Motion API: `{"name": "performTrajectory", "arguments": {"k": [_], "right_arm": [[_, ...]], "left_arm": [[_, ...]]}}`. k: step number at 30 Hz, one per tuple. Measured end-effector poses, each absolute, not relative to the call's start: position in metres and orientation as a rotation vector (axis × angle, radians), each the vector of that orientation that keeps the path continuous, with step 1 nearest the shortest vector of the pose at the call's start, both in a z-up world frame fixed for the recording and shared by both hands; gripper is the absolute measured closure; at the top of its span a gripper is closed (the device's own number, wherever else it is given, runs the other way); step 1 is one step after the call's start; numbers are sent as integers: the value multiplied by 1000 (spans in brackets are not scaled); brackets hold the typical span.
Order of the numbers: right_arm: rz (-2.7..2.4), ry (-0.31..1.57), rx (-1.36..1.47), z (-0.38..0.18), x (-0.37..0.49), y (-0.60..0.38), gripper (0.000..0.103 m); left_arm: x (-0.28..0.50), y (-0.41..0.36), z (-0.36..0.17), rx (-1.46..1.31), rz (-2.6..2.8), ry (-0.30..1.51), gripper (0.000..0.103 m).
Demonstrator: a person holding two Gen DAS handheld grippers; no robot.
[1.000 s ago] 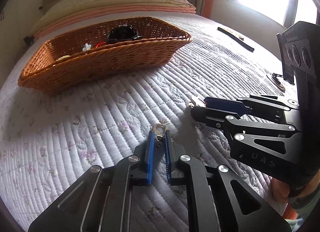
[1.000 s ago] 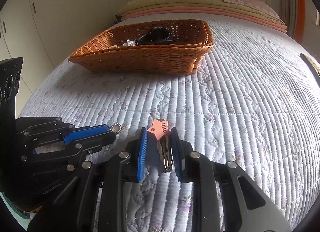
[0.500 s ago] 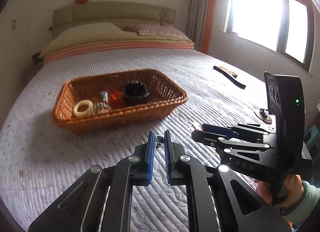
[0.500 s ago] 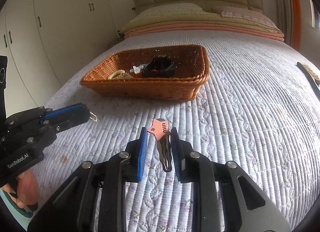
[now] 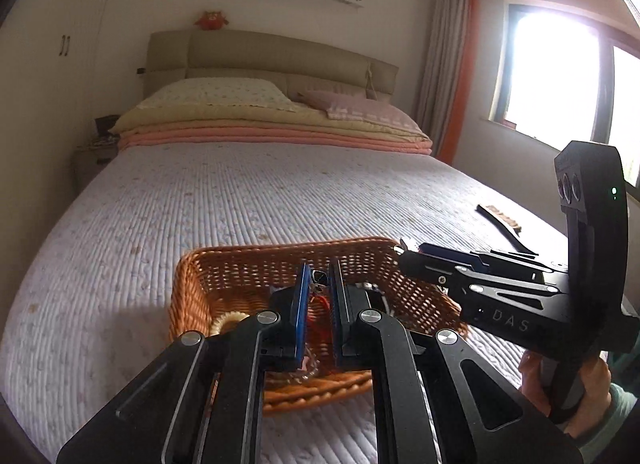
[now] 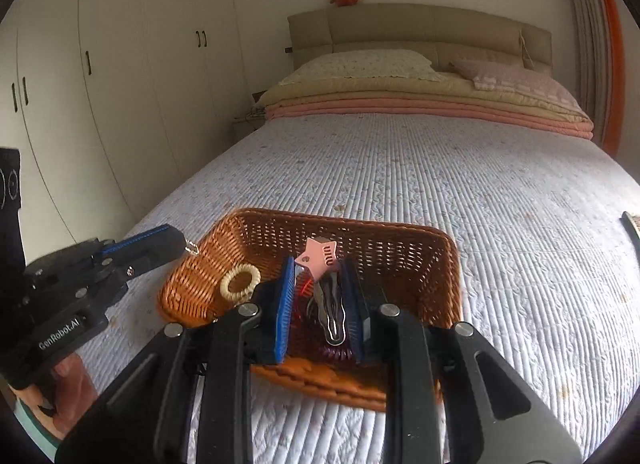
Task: Organize jewelry
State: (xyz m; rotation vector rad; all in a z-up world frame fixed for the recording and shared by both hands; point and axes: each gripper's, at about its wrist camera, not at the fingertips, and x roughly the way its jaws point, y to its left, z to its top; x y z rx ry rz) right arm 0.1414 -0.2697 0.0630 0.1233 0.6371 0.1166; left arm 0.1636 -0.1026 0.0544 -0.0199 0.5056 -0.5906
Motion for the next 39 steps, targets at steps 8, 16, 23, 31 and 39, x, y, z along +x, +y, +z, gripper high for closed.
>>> {"name": "performTrajectory", "arguments": {"k": [8, 16, 23, 31, 39], "right_arm": [[133, 781, 224, 26, 230, -274, 82], [84, 892, 249, -4, 256, -274, 82], [87, 921, 256, -4, 253, -274, 71], [74, 807, 220, 34, 188, -277, 61], [39, 589, 124, 68, 75, -254, 50]], "left_arm": [[217, -101, 7, -25, -521, 611, 95], [227, -105, -18, -11, -517, 700, 95], [217, -94, -8, -55, -526, 671, 61], [166, -79, 35, -115, -547, 554, 59], [71, -58, 57, -105, -448, 384, 37]]}}
